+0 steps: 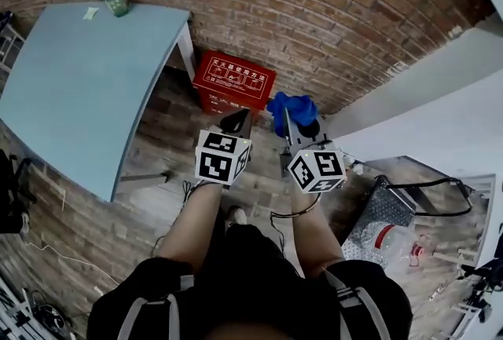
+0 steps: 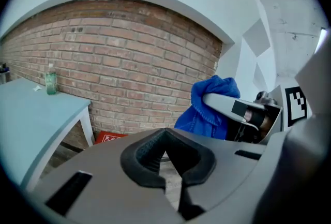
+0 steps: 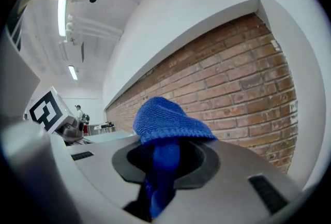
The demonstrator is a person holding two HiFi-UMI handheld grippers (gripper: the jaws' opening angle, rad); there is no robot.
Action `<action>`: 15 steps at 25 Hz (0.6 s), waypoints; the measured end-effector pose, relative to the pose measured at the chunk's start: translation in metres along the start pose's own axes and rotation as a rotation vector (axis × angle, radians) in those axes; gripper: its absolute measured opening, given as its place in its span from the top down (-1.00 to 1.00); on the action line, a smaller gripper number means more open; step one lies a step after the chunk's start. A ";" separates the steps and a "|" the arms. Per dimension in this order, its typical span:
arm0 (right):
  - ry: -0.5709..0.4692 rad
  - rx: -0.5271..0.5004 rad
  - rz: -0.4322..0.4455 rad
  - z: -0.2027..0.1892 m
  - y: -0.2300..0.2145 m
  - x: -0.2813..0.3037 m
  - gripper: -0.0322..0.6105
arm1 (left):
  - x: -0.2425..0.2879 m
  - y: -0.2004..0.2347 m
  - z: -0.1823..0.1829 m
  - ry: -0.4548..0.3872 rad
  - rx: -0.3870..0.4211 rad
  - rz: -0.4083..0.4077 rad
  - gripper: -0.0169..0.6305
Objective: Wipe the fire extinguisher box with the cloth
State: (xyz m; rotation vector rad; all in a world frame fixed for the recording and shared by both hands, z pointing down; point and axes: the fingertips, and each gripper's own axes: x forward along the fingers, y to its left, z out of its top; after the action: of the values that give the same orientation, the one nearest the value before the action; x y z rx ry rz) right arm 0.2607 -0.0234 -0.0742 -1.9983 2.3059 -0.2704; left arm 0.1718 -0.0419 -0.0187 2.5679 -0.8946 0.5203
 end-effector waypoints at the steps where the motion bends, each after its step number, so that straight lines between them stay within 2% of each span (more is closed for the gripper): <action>1: -0.016 0.007 -0.002 0.017 0.004 -0.008 0.60 | -0.011 -0.008 0.010 -0.004 0.011 0.001 0.93; 4: -0.054 0.048 -0.006 0.056 0.017 -0.029 0.60 | -0.041 -0.025 0.034 0.001 0.073 -0.001 0.93; 7: -0.098 0.019 -0.020 0.089 0.034 -0.042 0.60 | -0.062 -0.034 0.064 -0.024 0.124 -0.026 0.93; 15: -0.157 -0.032 -0.016 0.124 0.076 -0.058 0.60 | -0.097 -0.042 0.095 -0.074 0.179 -0.080 0.93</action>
State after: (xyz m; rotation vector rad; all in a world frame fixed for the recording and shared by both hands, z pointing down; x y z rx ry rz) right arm 0.2164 0.0343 -0.2133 -1.9761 2.2122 -0.0747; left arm 0.1493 -0.0054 -0.1542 2.7888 -0.7976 0.5056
